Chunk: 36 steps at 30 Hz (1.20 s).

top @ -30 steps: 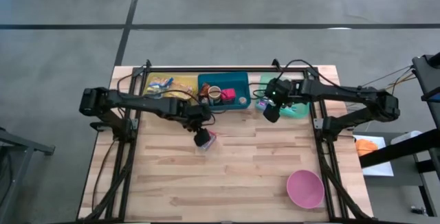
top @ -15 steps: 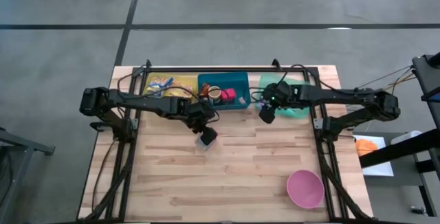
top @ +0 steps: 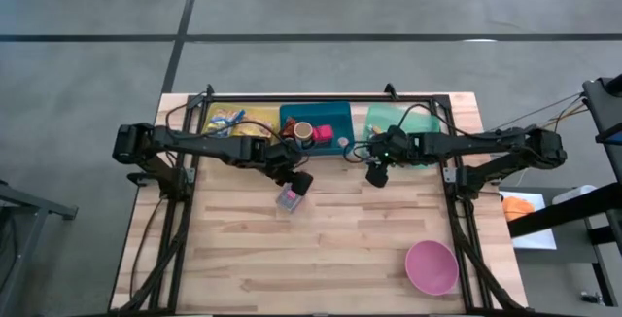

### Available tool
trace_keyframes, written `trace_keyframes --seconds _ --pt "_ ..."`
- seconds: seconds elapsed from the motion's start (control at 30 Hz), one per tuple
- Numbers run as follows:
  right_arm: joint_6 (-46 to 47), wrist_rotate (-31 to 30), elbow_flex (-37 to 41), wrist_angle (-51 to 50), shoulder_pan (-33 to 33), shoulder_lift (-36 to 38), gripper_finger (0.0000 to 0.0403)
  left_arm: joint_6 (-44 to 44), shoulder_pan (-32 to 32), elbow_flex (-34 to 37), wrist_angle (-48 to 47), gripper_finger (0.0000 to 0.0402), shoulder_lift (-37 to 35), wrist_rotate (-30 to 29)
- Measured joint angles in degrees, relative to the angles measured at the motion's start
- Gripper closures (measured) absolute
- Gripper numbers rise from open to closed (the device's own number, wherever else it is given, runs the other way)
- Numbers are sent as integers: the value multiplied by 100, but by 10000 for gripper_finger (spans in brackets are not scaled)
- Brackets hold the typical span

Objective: Pick & Place Food Item
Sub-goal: Put the red seasoning into the blue bin

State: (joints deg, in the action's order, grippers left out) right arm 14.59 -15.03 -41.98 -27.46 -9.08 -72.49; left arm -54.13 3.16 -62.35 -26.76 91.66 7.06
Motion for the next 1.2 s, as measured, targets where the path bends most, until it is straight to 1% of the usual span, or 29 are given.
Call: trace_keyframes --seconds 0.1,0.23,0.33,0.43,0.57,0.63,0.8,0.9,0.97,1.07,1.1,1.2 --pt "6 6 -50 -31 13 0 135 -353 0 0 -25 137 0 -5" --pt "68 9 -79 -24 101 0 135 -431 -57 0 -156 136 0 -27" --pt "70 13 -79 -12 170 0 135 -445 -74 63 -189 123 0 -20" --pt "124 13 -79 -9 214 0 135 -440 -74 83 -244 88 0 -25" --pt "155 11 -79 -3 279 0 135 -289 -76 81 -233 21 -4 -135" --pt "155 11 -79 -1 303 0 135 -251 -76 81 -232 8 -4 -152" --pt "153 6 -79 -4 334 0 135 -400 -76 81 -234 45 -4 -146" --pt "147 6 -79 -4 334 0 135 -420 -91 81 -338 64 -4 102" --pt "131 6 -79 -4 334 0 135 -245 -141 81 -378 75 -4 194" --pt "129 6 -79 -4 334 0 135 62 -255 81 -413 86 -4 127" --pt "129 6 -79 -4 334 0 135 42 -289 81 -411 88 -4 56" --pt "130 4 -79 -2 334 0 135 -369 -347 81 -454 90 -4 -134"
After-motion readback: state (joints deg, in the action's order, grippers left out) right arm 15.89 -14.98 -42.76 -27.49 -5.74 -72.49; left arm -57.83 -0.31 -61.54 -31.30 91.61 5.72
